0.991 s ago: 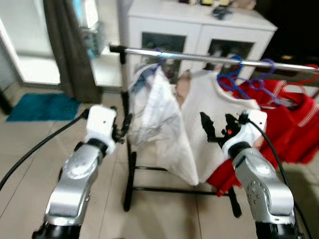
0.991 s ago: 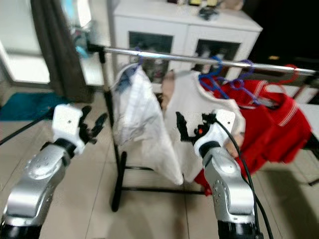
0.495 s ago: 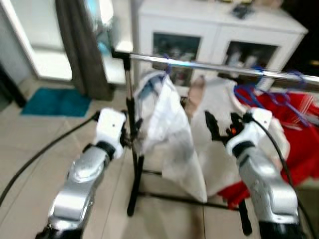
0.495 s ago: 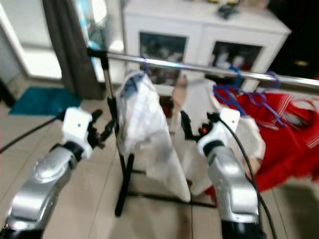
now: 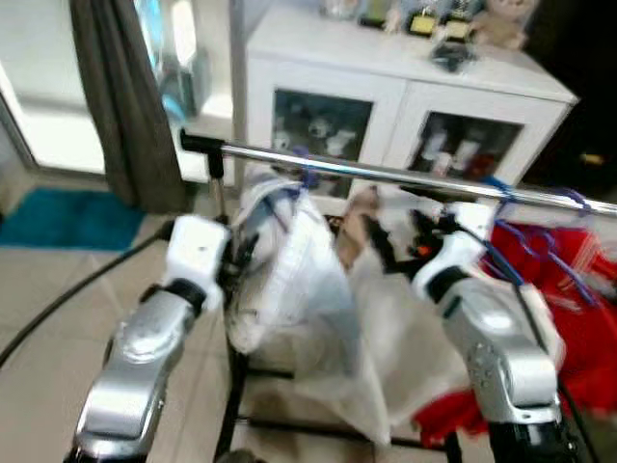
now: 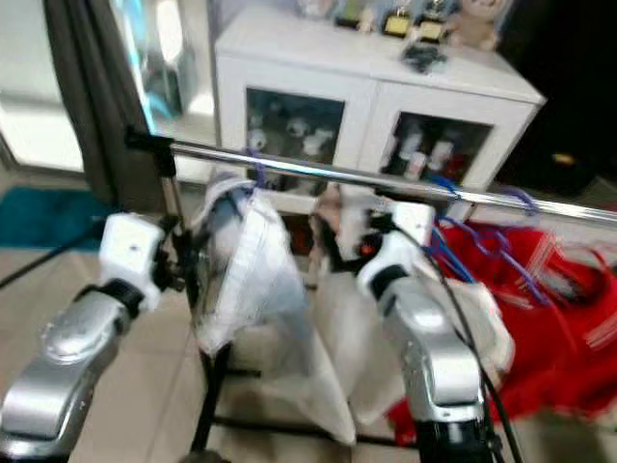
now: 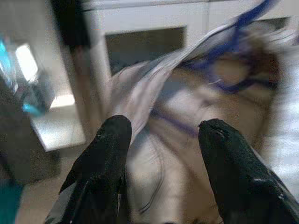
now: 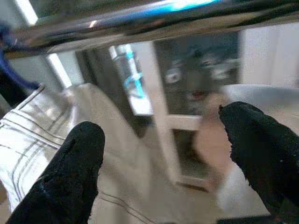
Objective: Hang hanger
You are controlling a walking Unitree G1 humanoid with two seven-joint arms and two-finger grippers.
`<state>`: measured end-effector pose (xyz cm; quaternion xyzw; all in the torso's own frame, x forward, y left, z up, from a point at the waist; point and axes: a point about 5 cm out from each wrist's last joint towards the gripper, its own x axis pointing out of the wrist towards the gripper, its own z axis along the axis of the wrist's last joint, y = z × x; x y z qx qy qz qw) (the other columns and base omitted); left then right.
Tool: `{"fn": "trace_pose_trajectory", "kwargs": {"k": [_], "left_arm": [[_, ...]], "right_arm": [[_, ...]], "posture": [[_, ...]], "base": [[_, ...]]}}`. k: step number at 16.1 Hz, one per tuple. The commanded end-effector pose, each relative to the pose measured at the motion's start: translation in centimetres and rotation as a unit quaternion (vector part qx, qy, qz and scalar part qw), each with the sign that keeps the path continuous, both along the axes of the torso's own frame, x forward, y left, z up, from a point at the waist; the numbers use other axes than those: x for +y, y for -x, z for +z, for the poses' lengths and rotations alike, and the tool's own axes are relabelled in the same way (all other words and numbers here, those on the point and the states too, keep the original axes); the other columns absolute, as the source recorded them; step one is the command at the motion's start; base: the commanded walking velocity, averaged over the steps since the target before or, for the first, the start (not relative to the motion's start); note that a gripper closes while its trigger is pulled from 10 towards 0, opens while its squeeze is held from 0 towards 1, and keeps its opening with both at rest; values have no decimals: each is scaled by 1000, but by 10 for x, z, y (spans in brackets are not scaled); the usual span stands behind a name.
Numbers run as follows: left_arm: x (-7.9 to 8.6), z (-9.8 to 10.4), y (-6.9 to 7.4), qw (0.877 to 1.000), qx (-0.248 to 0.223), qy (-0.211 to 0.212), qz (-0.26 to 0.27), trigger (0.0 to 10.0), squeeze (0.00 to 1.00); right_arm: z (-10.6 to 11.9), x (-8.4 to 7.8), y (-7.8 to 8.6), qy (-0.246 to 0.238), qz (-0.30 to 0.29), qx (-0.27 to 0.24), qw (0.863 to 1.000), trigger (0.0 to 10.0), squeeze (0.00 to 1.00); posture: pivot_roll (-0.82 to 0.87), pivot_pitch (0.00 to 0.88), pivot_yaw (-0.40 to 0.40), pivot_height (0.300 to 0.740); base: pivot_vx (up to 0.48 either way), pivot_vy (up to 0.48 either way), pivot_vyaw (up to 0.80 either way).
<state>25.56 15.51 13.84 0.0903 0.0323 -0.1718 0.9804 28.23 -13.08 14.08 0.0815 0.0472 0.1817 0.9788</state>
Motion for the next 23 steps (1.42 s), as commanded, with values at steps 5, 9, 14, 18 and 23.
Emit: {"fn": "trace_pose_trajectory", "kwargs": {"k": [5, 9, 14, 18, 23], "left_arm": [[-6, 0, 11, 997, 0, -21, -75, 10000, 0], [-4, -3, 9, 997, 7, -35, -63, 10000, 0], [-1, -1, 6, 999, 6, -18, -29, 10000, 0], [-3, 0, 4, 1000, 3, -11, -17, 10000, 0], [-6, 1, 3, 999, 16, 23, -15, 10000, 0]], "right_arm": [[14, -4, 4, 10, 96, -15, 995, 10000, 1000], [10, 0, 5, 4, 126, -2, 992, 10000, 1000], [5, -2, 2, 8, 107, 7, 994, 10000, 1000], [-8, 1, 11, 2, 102, 29, 994, 10000, 1000], [-10, -2, 11, -5, 83, 33, 996, 10000, 1000]], "posture": [[83, 0, -86, 740], [89, 0, -90, 740], [95, 0, -92, 740], [92, 0, -87, 740], [87, 0, -82, 740]], "base": [[0, 0, 0], [0, 0, 0], [0, 0, 0], [0, -334, 200], [0, 379, 599]]}}
